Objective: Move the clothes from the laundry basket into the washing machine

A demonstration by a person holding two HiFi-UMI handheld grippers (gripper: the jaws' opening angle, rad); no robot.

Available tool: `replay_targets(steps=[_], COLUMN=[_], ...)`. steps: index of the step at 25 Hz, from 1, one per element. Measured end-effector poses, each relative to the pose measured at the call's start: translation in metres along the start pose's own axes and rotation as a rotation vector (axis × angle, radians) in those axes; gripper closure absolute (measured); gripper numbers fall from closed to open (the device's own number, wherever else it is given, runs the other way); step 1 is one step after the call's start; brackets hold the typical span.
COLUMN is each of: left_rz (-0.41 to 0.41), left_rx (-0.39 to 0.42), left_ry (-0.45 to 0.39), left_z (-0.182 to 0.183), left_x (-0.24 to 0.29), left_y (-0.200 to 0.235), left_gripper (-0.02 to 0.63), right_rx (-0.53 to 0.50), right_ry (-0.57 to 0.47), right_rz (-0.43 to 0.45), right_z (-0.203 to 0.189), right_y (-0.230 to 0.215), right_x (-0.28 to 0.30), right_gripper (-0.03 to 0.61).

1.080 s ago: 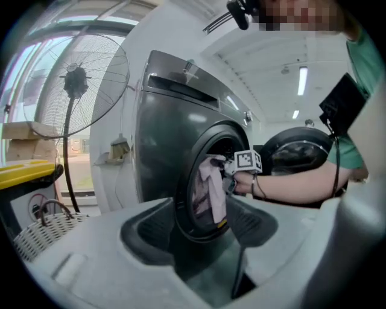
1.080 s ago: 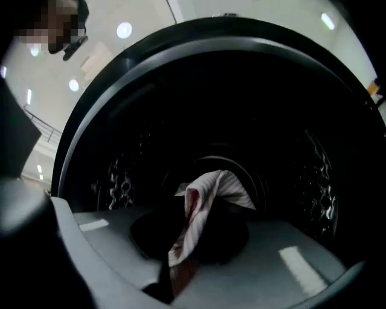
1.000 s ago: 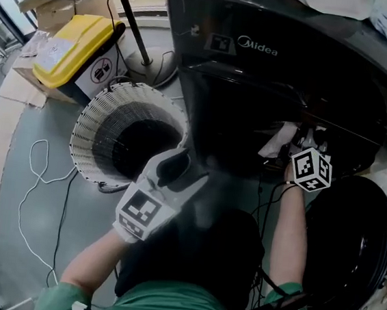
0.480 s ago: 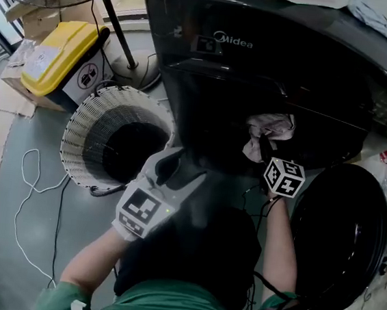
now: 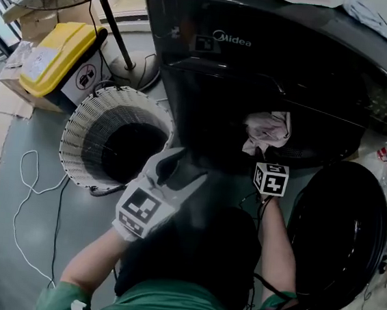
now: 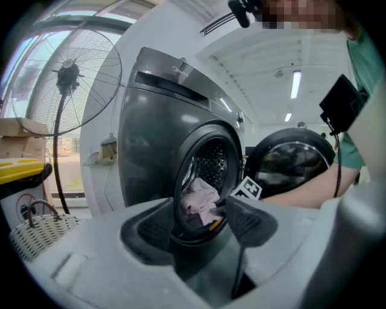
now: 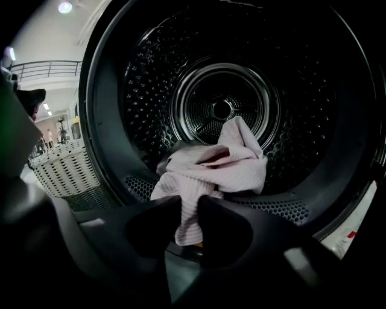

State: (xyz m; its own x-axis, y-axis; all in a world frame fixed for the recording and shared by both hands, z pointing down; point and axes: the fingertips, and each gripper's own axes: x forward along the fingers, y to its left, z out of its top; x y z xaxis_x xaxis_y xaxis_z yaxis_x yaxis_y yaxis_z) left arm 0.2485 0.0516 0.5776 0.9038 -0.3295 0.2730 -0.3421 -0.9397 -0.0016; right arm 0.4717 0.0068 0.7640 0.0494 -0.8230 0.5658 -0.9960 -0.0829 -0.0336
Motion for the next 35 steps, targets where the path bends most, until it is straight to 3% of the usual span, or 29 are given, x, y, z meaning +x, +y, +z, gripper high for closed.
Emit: replay_targets(steps=[1,2,6,8,11,16,19,23,28,35], left_rz=[0.011,0.024,0.069,0.086,0.099,0.098,0.083,0.059,0.070,0.096], left_rx=[-0.001,-0.001,0.002,-0.001,0.002,-0.006,0.000,0.002,-0.002,0.007], left_ry=[0.003,0.005,0.005,0.012,0.025,0.021,0.005,-0.020,-0.013,-0.042], left_z=[0.000,0.000,0.001,-0.001,-0.005,-0.009,-0.004,0.004,0.025,0.113], left_x=[-0.004,-0.008,-0.021,-0.025,-0.029,-0.025,-0.019,-0.009,-0.005,-0.018], left_y=[0.002,0.005,0.015,0.019,0.021,0.026,0.025,0.020,0.020,0.006], left_gripper=[0.345,0.345,0.351,0.351,0.353,0.352,0.353,0.352,0.353,0.372], right_rx=[0.010,0.028,0.195,0.238,0.215,0.216,0.236,0.187,0.017,-0.074], right_ry=[-0.016,-0.045,-0.239,-0.201,-0.053,-0.101,-0.158,-0.301,-0.506,-0.550], right_rz=[-0.003,-0.011,-0.141,-0.196,-0.191,-0.177,-0.170,-0.149,-0.101,-0.018], right_z=[0.008,0.018,0.069,0.067,0.044,0.044,0.047,0.067,0.123,0.184], right_y=[-0.002,-0.007,-0.053,-0.070,-0.067,-0.056,-0.049,-0.034,0.007,0.057], right_x=[0.002,0.003,0.000,0.010,0.027,0.007,-0.014,-0.055,-0.122,-0.206], right_gripper=[0.520,0.538,0.543,0.541,0.487,0.394,0.393,0.393,0.396,0.455])
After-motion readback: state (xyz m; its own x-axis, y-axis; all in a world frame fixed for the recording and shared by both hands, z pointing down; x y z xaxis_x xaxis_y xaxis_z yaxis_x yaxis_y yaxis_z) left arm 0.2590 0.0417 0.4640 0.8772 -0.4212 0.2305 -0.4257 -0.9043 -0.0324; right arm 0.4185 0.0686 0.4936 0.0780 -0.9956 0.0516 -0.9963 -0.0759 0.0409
